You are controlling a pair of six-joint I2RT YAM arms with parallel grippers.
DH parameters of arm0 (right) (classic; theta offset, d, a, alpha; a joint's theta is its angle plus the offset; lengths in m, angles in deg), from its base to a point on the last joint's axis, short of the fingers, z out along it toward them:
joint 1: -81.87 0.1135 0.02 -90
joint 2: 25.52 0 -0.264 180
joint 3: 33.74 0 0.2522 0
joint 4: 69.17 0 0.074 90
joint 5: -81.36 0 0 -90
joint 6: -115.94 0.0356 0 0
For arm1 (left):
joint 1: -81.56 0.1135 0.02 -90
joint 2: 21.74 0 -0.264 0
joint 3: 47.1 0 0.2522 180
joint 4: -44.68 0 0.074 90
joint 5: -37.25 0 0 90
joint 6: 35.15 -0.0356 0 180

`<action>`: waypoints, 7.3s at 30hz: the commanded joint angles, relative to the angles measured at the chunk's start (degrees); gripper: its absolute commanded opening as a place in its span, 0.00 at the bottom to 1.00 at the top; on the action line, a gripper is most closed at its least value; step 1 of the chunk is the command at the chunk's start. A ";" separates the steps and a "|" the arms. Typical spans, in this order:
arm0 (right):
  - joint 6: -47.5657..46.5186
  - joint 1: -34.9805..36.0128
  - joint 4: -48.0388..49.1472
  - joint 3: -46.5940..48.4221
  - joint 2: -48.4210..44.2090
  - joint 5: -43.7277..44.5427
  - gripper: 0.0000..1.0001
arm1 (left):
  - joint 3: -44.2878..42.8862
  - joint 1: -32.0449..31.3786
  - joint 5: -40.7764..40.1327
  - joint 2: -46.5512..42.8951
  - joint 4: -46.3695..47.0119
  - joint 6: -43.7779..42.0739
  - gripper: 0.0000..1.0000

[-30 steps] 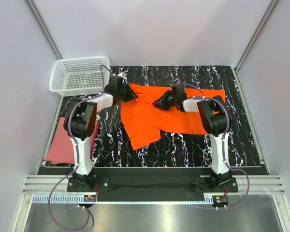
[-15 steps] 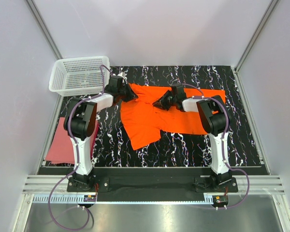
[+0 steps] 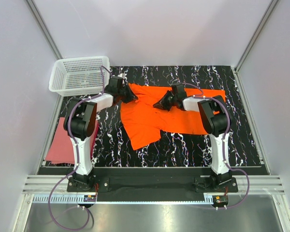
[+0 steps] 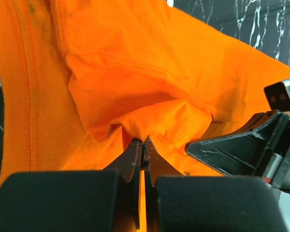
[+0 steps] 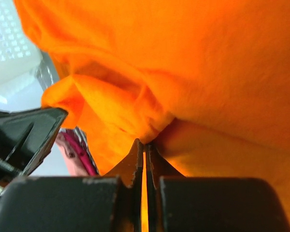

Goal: Fold and stack the t-shirts
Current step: Fold the tshirt

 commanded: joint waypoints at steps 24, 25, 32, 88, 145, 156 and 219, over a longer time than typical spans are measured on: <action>-11.00 -6.42 -6.37 2.09 -2.18 -26.44 0.00 | 9.24 0.54 5.85 -10.33 -4.64 2.84 0.03; -11.09 -6.51 -6.45 1.91 -2.35 -26.44 0.00 | 9.68 0.54 5.95 -10.50 -4.73 3.02 0.03; -12.58 -7.30 -8.55 0.95 -1.48 -26.09 0.00 | 12.06 1.15 6.47 -12.52 -4.38 3.28 0.03; -28.14 -32.61 -28.43 20.46 -0.87 12.05 0.19 | -13.25 4.49 -2.49 11.03 0.81 10.13 0.34; -27.08 -33.23 -43.64 -18.99 -53.59 8.02 0.86 | 50.64 -17.30 -17.96 -52.35 -3.25 6.97 0.54; -28.58 -33.23 -42.93 -23.14 -57.64 7.75 0.86 | 51.35 -17.39 -15.06 -44.88 3.97 6.27 0.41; -17.33 -46.50 -27.37 -32.80 -36.72 19.71 0.31 | 53.28 -17.48 -5.22 -48.82 8.81 3.54 0.00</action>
